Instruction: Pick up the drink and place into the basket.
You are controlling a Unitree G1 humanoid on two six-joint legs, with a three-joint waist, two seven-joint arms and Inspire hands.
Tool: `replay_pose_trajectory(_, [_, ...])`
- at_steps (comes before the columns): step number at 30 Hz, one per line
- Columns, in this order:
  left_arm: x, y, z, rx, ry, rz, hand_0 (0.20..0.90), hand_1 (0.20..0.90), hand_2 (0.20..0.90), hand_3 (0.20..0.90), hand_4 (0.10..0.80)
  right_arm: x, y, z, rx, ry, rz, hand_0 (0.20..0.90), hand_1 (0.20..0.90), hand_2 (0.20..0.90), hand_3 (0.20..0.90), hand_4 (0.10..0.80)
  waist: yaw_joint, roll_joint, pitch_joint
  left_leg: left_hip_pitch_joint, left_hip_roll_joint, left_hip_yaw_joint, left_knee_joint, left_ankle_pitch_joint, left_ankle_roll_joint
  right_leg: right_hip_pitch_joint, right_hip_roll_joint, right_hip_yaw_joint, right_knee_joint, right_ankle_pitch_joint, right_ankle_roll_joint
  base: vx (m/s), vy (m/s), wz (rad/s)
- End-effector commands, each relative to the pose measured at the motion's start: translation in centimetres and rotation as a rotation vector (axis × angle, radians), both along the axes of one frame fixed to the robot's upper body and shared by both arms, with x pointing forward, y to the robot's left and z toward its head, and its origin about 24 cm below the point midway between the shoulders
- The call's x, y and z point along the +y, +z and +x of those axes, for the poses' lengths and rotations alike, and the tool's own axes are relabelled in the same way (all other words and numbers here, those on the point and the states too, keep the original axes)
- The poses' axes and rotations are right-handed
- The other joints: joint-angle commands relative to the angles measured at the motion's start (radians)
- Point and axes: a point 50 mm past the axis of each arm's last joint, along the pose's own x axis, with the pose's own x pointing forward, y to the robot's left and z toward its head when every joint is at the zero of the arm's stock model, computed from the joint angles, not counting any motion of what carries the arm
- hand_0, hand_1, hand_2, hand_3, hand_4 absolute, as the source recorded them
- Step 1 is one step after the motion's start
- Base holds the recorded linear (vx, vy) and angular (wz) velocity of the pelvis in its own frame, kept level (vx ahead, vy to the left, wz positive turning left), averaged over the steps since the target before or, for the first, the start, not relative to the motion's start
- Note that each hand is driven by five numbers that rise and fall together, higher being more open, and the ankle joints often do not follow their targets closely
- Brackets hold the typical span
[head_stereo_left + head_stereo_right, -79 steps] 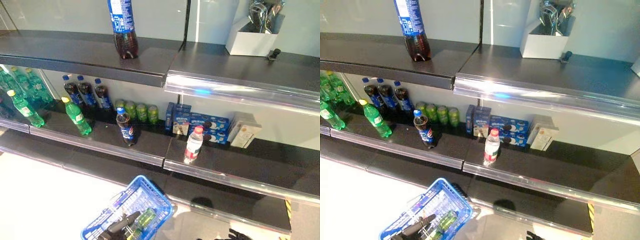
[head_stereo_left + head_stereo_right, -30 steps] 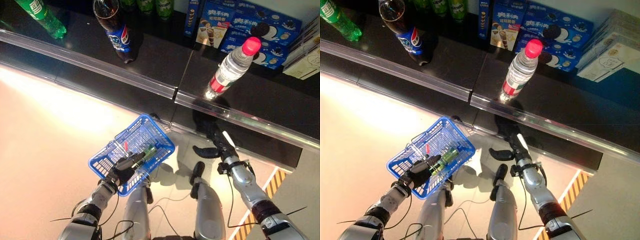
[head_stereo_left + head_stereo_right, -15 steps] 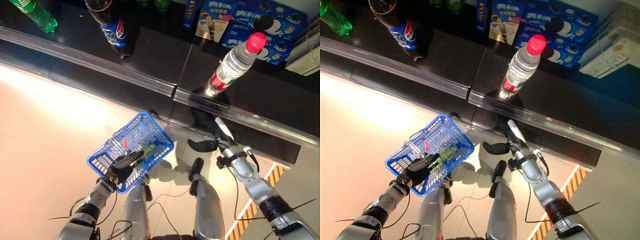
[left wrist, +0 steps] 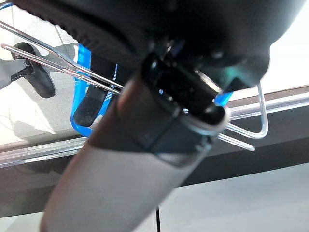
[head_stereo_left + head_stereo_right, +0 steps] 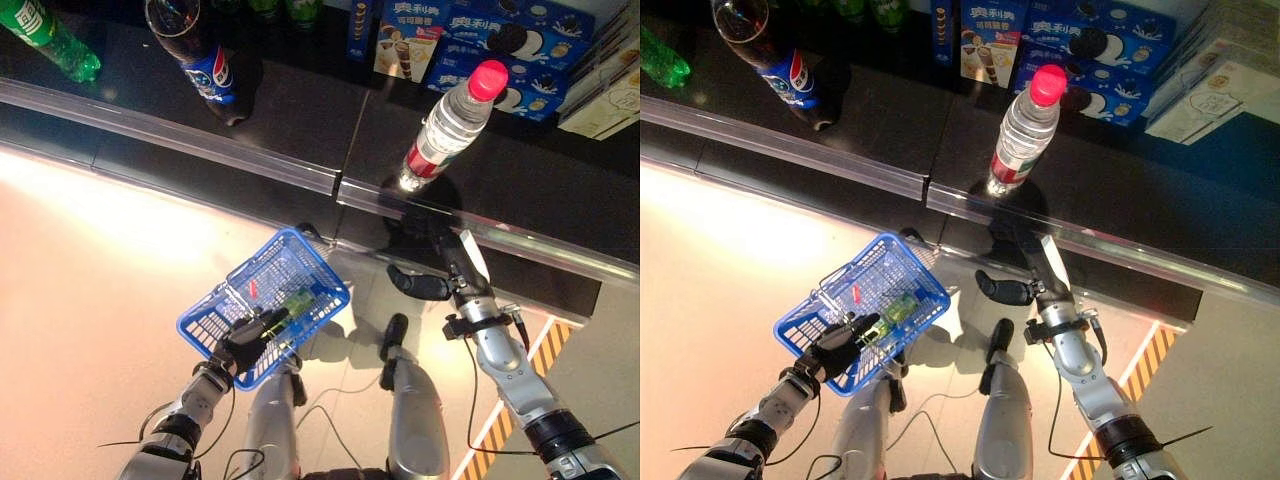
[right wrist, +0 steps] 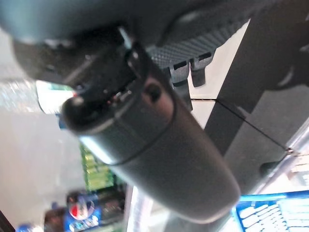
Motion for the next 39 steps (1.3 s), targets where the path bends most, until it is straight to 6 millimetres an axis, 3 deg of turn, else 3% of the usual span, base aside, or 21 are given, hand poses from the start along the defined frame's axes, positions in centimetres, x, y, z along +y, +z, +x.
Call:
replay_pose_trajectory(1, [-0.9, -0.1, -0.9, -0.088, 0.003, -0.132, 0.3, 0.3, 0.3, 0.2, 0.1, -0.5, 6.6, -0.4, -0.354, -0.007, 0.183, 0.9, 0.9, 0.9, 0.9, 0.8, -0.022, 0.005, -0.049, 0.026, -0.012, 0.047, 0.09, -0.107, 0.026, 0.006, -0.009, 0.088, 0.072, -0.042, 0.059, 0.0, 0.0, 0.0])
replay_pose_trajectory(11, [-0.9, -0.4, -1.3, -0.083, 0.008, -0.129, 0.3, 0.3, 0.3, 0.2, 0.1, -2.1, 6.3, -0.8, -0.393, -0.118, 0.34, 0.9, 0.9, 0.9, 0.9, 0.8, -0.023, 0.006, -0.042, 0.04, -0.014, 0.056, 0.075, -0.105, 0.032, 0.015, -0.008, 0.083, 0.063, -0.035, 0.058, 0.006, 0.006, -0.04])
replay_pose_trajectory(24, [-0.7, -0.9, -2.0, -0.067, 0.004, -0.124, 0.3, 0.3, 0.3, 0.2, 0.1, -2.3, 10.6, -1.0, -0.605, -0.095, 0.299, 0.9, 0.9, 0.9, 0.9, 0.8, -0.017, 0.014, -0.04, 0.051, -0.021, 0.052, 0.072, -0.107, 0.035, 0.027, -0.008, 0.079, 0.062, -0.036, 0.056, 0.012, -0.003, 0.0])
replay_pose_trajectory(39, [-0.5, -1.3, -2.7, -0.044, -0.015, -0.118, 0.3, 0.3, 0.3, 0.2, 0.1, -2.4, 13.3, -1.4, -0.71, -0.068, 0.262, 0.9, 0.9, 0.9, 0.9, 0.8, -0.008, 0.017, -0.043, 0.057, -0.025, 0.041, 0.079, -0.108, 0.037, 0.04, -0.008, 0.075, 0.068, -0.04, 0.052, 0.011, -0.003, 0.0])
